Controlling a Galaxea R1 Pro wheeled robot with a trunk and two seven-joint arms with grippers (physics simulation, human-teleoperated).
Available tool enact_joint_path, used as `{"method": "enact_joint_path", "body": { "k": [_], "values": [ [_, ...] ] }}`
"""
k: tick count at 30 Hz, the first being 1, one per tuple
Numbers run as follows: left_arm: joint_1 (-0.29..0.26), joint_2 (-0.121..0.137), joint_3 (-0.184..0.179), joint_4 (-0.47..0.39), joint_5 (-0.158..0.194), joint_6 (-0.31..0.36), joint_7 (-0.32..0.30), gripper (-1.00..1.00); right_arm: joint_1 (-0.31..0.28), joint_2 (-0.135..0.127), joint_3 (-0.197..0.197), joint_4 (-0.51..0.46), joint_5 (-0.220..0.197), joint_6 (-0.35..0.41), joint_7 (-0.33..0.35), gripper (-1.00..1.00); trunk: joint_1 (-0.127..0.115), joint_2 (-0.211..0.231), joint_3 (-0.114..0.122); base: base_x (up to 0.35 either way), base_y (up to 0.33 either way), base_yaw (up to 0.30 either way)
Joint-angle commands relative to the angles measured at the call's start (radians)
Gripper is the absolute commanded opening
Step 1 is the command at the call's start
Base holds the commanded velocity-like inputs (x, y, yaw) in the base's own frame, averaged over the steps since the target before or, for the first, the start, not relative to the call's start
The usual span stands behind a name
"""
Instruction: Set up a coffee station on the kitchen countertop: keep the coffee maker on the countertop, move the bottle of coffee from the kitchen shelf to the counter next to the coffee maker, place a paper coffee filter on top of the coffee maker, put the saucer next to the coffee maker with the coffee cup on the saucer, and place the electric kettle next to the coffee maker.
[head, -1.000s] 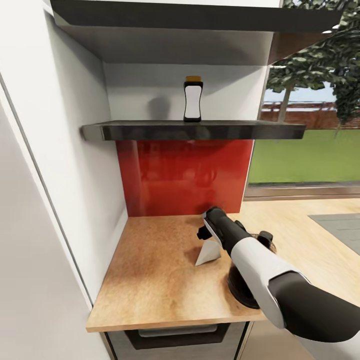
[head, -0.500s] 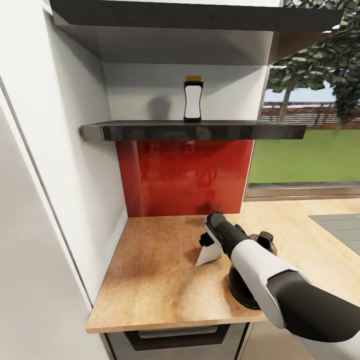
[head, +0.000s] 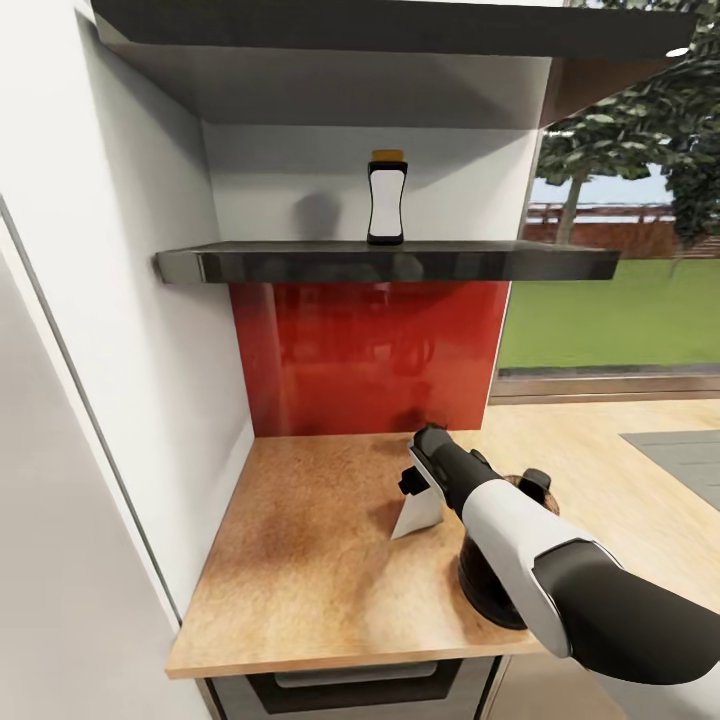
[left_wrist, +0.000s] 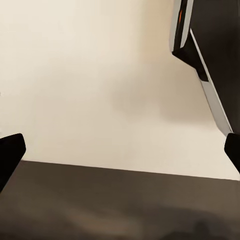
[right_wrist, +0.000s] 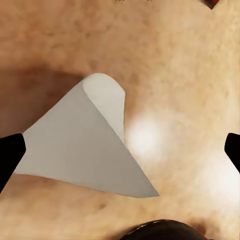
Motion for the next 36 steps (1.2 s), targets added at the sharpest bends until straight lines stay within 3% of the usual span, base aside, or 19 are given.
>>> {"method": "enact_joint_path", "body": {
  "k": [1,36],
  "values": [
    [0.0,0.0,0.001,-0.001,0.0,0.004,0.001,1.0,-0.001,0.0,0.004,-0.001,0.002,0.005,0.0,1.0,0.001,-0.002,-0.002,0.078,0.0,0.0],
    [0.0,0.0,-0.002,-0.001,0.0,0.003,0.002,1.0,0.0,0.0,0.005,0.079,-0.001,0.004,0.009,1.0,0.001,-0.002,-0.002,0.041,0.0,0.0]
  ]
}}
